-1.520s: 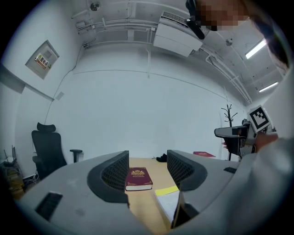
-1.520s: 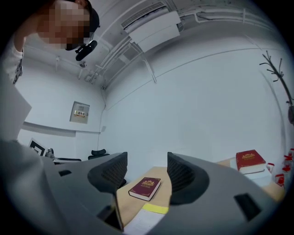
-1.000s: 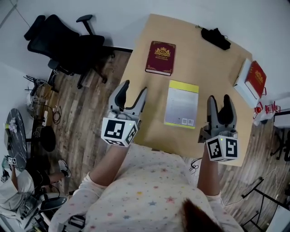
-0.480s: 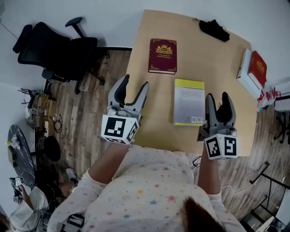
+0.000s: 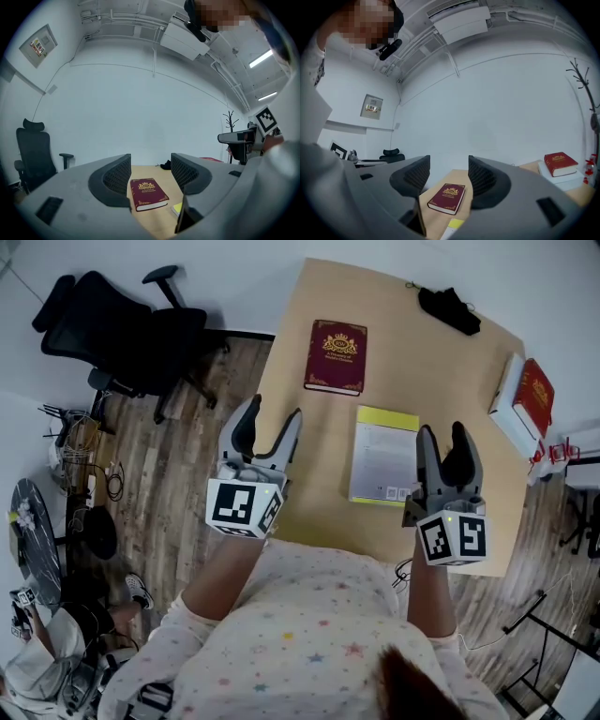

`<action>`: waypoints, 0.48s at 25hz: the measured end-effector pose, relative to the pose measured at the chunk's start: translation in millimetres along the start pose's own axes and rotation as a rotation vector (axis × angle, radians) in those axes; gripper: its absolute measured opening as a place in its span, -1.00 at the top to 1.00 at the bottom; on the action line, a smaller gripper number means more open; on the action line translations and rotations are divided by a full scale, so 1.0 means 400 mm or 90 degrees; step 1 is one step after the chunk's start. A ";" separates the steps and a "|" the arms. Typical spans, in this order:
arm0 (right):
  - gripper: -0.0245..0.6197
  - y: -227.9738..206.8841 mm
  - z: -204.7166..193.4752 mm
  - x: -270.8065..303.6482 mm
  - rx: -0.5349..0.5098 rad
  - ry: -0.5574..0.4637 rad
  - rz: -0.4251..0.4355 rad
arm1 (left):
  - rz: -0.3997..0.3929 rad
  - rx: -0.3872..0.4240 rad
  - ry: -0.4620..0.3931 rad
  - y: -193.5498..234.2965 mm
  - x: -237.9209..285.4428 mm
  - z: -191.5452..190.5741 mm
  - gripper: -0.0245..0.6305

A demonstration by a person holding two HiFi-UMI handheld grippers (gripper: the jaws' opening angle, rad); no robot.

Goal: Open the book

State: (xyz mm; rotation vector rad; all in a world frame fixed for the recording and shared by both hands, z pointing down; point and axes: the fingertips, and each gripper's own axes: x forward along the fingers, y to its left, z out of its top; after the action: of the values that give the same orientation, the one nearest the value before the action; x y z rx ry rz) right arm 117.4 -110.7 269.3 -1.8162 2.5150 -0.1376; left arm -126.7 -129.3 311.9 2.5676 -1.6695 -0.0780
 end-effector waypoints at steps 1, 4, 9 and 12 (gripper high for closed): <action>0.14 -0.003 -0.001 0.002 0.001 0.001 0.002 | 0.003 0.000 -0.001 0.000 0.001 -0.001 0.18; 0.18 -0.013 -0.018 0.006 0.008 0.012 -0.001 | 0.011 -0.002 -0.002 0.000 0.004 -0.008 0.18; 0.22 -0.014 -0.067 0.018 0.022 0.041 -0.008 | 0.017 -0.008 0.000 0.001 0.008 -0.028 0.18; 0.23 -0.008 -0.114 0.026 0.030 0.064 -0.008 | 0.019 -0.012 0.007 0.001 0.008 -0.055 0.18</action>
State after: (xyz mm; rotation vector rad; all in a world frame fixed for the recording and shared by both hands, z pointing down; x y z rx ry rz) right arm 113.4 -119.1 315.2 -1.8525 2.5432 -0.2935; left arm -123.9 -131.4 333.9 2.5252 -1.6938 -0.0773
